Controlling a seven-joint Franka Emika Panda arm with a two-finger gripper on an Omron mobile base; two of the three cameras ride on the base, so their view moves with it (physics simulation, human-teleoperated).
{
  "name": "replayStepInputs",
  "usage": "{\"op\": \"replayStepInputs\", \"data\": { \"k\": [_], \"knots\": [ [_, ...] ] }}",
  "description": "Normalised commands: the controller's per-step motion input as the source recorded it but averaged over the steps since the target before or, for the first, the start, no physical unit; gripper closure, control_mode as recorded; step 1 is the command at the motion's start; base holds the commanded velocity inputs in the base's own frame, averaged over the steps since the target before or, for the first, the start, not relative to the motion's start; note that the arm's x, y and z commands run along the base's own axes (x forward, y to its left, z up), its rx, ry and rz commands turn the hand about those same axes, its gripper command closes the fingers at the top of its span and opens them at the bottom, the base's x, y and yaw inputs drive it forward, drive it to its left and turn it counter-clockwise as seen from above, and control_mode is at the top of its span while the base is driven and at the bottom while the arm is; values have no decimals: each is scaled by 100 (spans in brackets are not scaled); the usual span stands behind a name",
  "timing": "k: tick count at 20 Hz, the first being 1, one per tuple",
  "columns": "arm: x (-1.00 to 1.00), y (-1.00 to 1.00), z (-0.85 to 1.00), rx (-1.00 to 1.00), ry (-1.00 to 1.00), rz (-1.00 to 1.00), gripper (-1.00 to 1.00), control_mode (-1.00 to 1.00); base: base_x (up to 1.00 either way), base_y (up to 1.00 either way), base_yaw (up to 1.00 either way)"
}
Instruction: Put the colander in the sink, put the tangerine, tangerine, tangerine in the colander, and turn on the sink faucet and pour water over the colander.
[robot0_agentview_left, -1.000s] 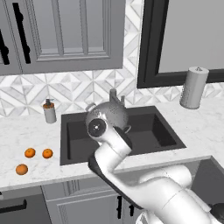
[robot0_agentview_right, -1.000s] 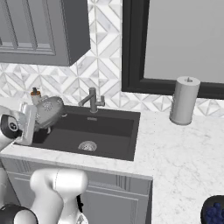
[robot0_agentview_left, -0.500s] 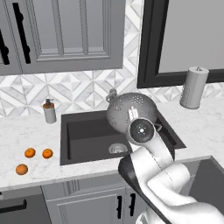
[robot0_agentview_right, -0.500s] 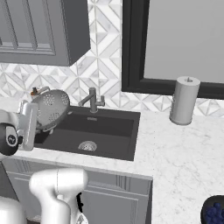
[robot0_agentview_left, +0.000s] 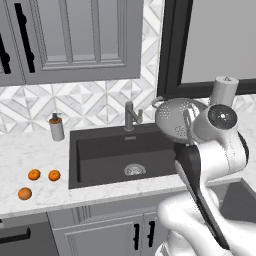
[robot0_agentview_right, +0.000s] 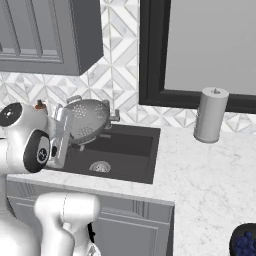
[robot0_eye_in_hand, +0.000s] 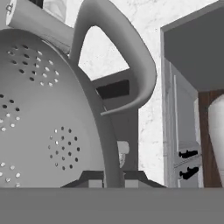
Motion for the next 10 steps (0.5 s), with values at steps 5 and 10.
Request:
{"op": "replayStepInputs", "data": {
  "k": [5,10],
  "knots": [
    [32,-100,-21,0,6,28,100,-100,0,0,0],
    [41,-86,-23,0,3,37,100,-100,0,0,0]
  ]
}}
